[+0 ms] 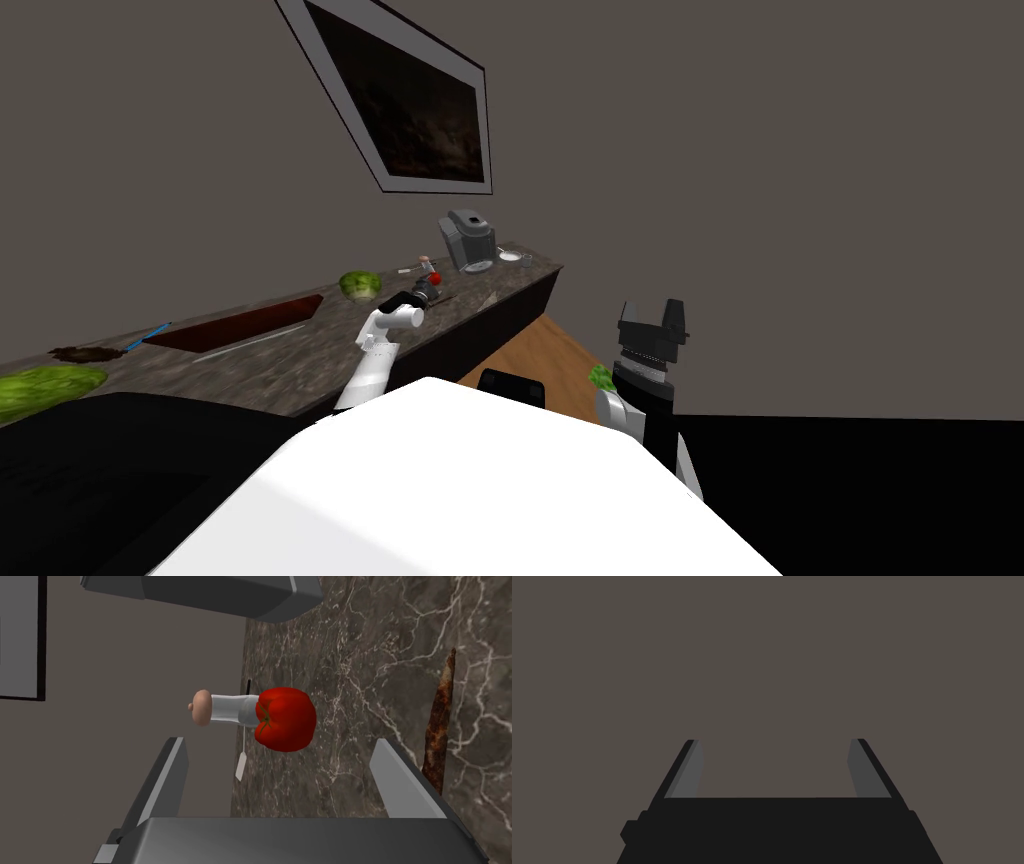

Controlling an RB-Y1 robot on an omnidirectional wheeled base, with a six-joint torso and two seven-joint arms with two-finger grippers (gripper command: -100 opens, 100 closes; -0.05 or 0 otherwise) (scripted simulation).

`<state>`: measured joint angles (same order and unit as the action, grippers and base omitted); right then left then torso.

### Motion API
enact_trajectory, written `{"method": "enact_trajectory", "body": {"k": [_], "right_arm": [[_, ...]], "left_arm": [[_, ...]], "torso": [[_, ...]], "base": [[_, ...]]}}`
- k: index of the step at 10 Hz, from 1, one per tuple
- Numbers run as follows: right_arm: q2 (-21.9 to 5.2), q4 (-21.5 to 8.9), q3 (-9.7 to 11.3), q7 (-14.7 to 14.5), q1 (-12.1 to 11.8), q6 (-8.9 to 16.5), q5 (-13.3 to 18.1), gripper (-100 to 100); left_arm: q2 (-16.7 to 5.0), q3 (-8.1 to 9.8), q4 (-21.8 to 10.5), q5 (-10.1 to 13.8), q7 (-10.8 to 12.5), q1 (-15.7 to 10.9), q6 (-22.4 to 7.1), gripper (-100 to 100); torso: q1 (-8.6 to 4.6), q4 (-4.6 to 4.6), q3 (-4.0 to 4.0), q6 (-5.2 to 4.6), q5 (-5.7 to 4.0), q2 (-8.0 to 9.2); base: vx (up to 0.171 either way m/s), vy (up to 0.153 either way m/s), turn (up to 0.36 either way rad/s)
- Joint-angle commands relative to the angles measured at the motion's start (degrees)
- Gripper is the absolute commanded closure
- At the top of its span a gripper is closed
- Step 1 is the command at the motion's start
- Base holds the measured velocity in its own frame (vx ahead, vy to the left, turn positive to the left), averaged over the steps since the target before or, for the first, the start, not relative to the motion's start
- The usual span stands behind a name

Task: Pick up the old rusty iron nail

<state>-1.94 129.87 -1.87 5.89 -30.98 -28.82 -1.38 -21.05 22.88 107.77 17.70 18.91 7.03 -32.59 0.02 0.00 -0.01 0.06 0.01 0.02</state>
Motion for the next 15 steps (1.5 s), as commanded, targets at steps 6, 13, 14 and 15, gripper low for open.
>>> {"method": "enact_trajectory", "body": {"k": [6, 13, 14, 15], "right_arm": [[0.0, 0.0, 0.0, 0.0, 0.0, 0.0, 0.0, 0], [0.0, 0.0, 0.0, 0.0, 0.0, 0.0, 0.0, 0], [0.0, 0.0, 0.0, 0.0, 0.0, 0.0, 0.0, 0], [0.0, 0.0, 0.0, 0.0, 0.0, 0.0, 0.0, 0]], "left_arm": [[-1.5, 1.41, -2.4, 1.6, 3.4, -2.3, -9.2, -100], [-3.7, 2.84, -5.8, 3.9, 8.5, -5.3, -20.4, -100], [-3.7, 2.84, -5.8, 3.9, 8.5, -5.3, -21.4, -100], [-4.4, 3.17, -6.9, 4.7, 10.1, -6.3, -23.4, -100]], "torso": [[0.03, 0.0, 0.01, -0.01, 0.01, -0.02], [0.08, 0.01, 0.02, -0.02, 0.02, -0.04], [0.09, 0.01, 0.02, 0.0, 0.02, -0.04], [0.05, 0.01, 0.01, 0.01, 0.02, -0.02]], "base": [[0.0, 0.004, -0.065], [0.004, 0.017, -0.07], [0.001, 0.014, 0.008], [0.001, 0.019, -0.091]]}}
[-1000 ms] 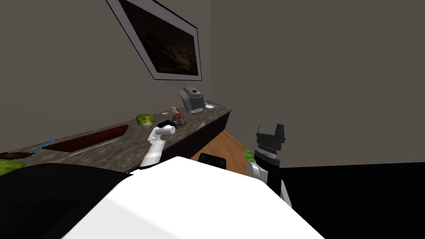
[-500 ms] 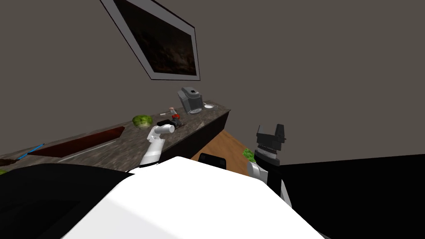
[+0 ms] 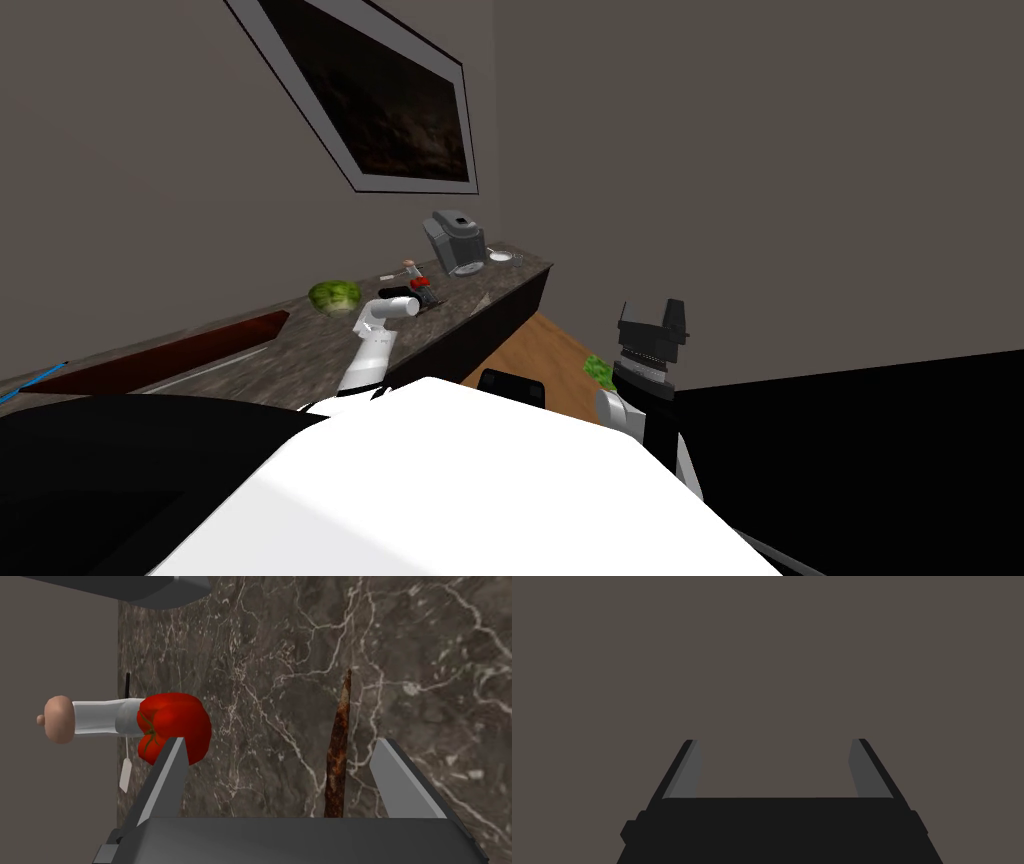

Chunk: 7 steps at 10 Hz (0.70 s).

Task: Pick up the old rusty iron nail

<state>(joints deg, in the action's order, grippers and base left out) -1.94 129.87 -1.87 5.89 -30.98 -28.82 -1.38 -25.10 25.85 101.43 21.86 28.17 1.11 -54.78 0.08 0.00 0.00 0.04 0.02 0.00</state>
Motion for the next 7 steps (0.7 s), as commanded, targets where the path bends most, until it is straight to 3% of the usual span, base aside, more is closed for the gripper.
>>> {"method": "enact_trajectory", "body": {"k": [1, 2, 5, 7], "right_arm": [[0.0, 0.0, 0.0, 0.0, 0.0, 0.0, 0.0, 0], [0.0, 0.0, 0.0, 0.0, 0.0, 0.0, 0.0, 0], [0.0, 0.0, 0.0, 0.0, 0.0, 0.0, 0.0, 0], [0.0, 0.0, 0.0, 0.0, 0.0, 0.0, 0.0, 0]], "left_arm": [[-0.4, 0.2, -0.6, 0.5, 0.8, -0.4, -2.9, -100], [-0.4, 0.2, -0.6, 0.5, 0.8, -0.4, -3.1, -100], [-1.8, 0.64, -2.5, 1.9, 4.0, -2.1, -8.3, -100], [-1.8, 0.64, -2.5, 1.9, 4.0, -2.1, -10.5, -100]], "torso": [[0.0, 0.0, 0.0, 0.0, 0.0, 0.0], [0.02, 0.0, 0.0, 0.03, 0.01, 0.0], [0.03, 0.0, 0.01, 0.03, 0.01, -0.01], [0.05, 0.01, 0.01, 0.03, 0.02, -0.02]], "base": [[0.003, 0.025, -0.06], [0.004, 0.014, 0.007], [0.007, 0.03, -0.069], [0.004, 0.025, -0.025]]}}
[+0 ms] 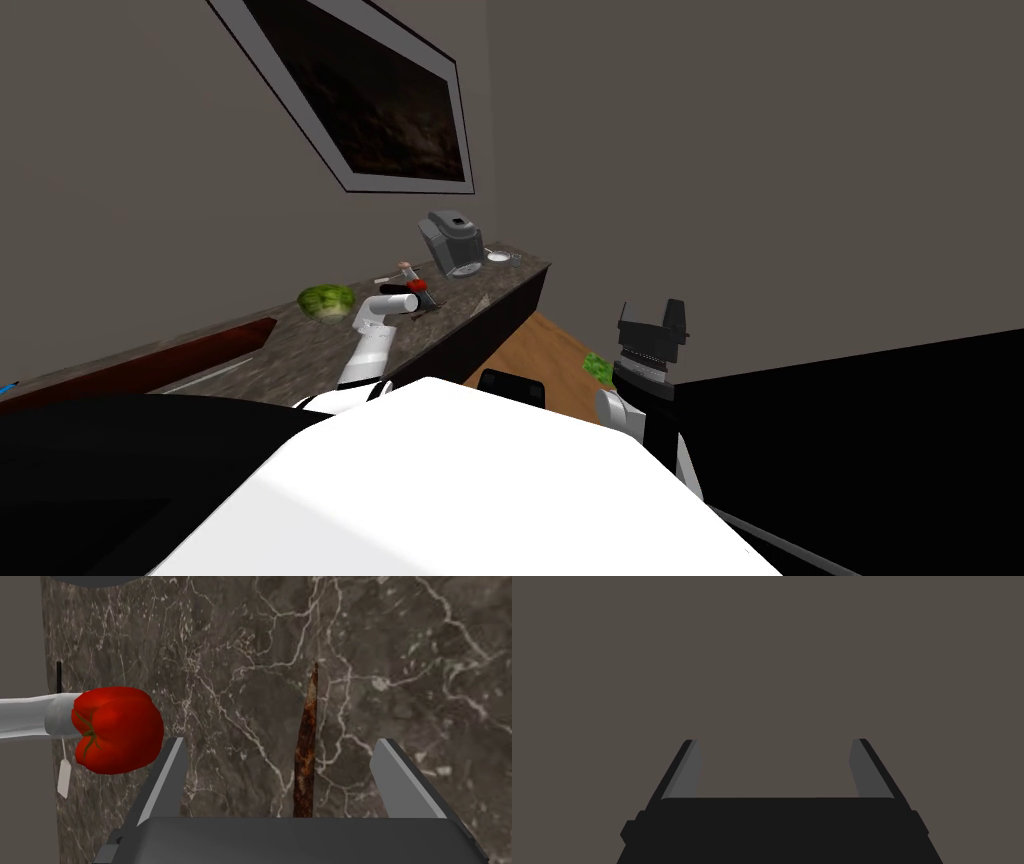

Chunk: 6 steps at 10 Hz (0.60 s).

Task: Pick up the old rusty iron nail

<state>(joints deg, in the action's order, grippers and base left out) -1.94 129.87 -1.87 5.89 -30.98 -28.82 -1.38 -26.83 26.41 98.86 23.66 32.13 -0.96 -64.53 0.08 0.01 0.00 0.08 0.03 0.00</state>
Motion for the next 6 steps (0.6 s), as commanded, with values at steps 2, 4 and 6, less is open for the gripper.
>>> {"method": "enact_trajectory", "body": {"k": [2, 4, 6], "right_arm": [[0.0, 0.0, 0.0, 0.0, 0.0, 0.0, 0.0, 0], [0.0, 0.0, 0.0, 0.0, 0.0, 0.0, 0.0, 0], [0.0, 0.0, 0.0, 0.0, 0.0, 0.0, 0.0, 0]], "left_arm": [[-0.8, 0.2, -0.9, 0.8, 1.5, -0.8, -4.3, -100], [-1.5, 0.27, -1.8, 1.5, 3.0, -1.4, -7.6, -100], [-2.2, 0.28, -2.6, 2.1, 4.4, -2.1, -10.7, -100]], "torso": [[0.02, 0.0, 0.0, -0.02, 0.0, -0.01], [0.05, 0.0, 0.01, -0.02, 0.0, -0.03], [0.09, 0.0, 0.01, -0.01, 0.02, -0.01]], "base": [[0.004, 0.025, -0.06], [0.008, 0.036, -0.055], [0.003, 0.041, -0.047]]}}
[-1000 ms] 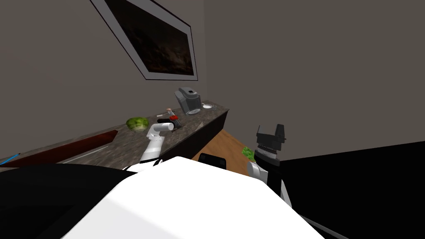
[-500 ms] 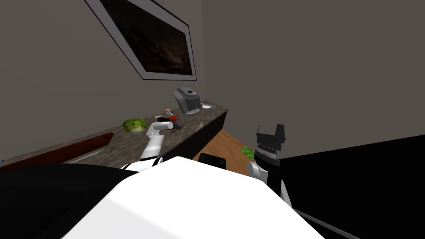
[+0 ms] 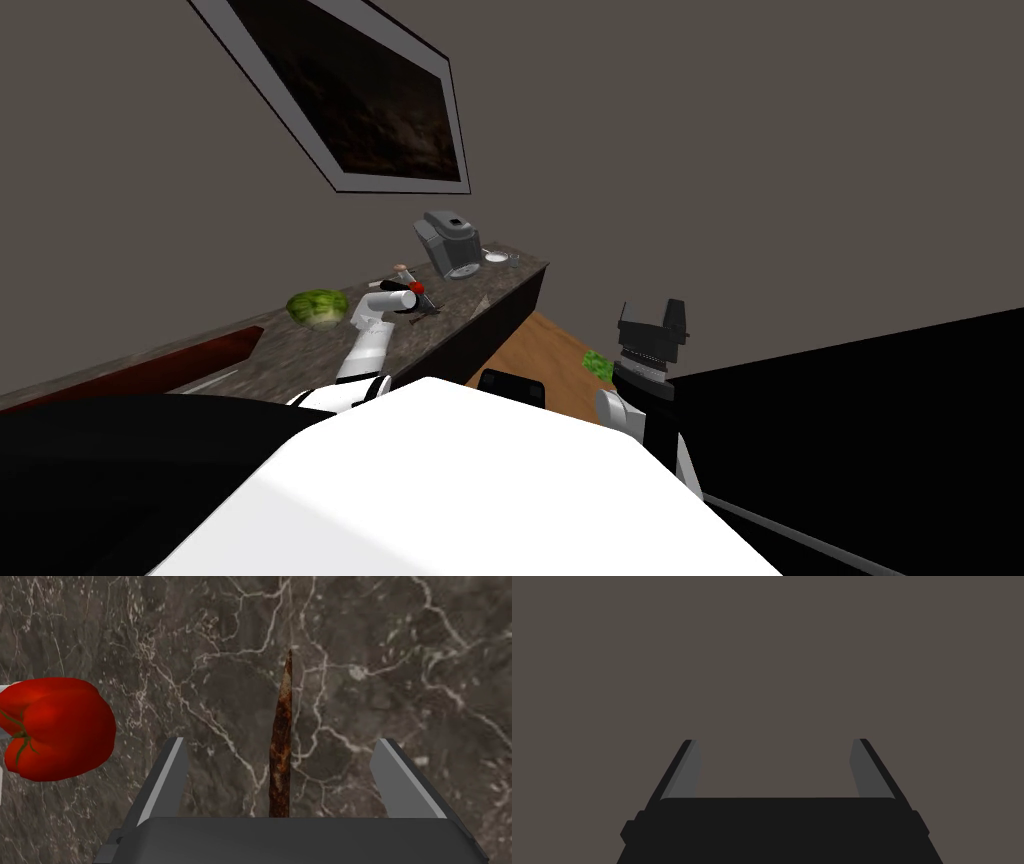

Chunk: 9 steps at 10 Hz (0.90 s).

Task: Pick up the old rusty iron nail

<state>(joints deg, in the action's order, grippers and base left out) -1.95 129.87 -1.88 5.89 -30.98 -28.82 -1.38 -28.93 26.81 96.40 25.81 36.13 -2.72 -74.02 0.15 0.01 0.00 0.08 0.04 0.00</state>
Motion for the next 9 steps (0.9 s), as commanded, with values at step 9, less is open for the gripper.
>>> {"method": "enact_trajectory", "body": {"k": [9], "right_arm": [[0.0, 0.0, 0.0, 0.0, 0.0, 0.0, 0.0, 0]], "left_arm": [[-3.4, -0.59, -3.4, 2.6, 6.0, -2.3, -14.0, -100]], "torso": [[-0.06, 0.0, 0.0, 0.0, -0.01, 0.0]], "base": [[0.003, 0.032, -0.038]]}}
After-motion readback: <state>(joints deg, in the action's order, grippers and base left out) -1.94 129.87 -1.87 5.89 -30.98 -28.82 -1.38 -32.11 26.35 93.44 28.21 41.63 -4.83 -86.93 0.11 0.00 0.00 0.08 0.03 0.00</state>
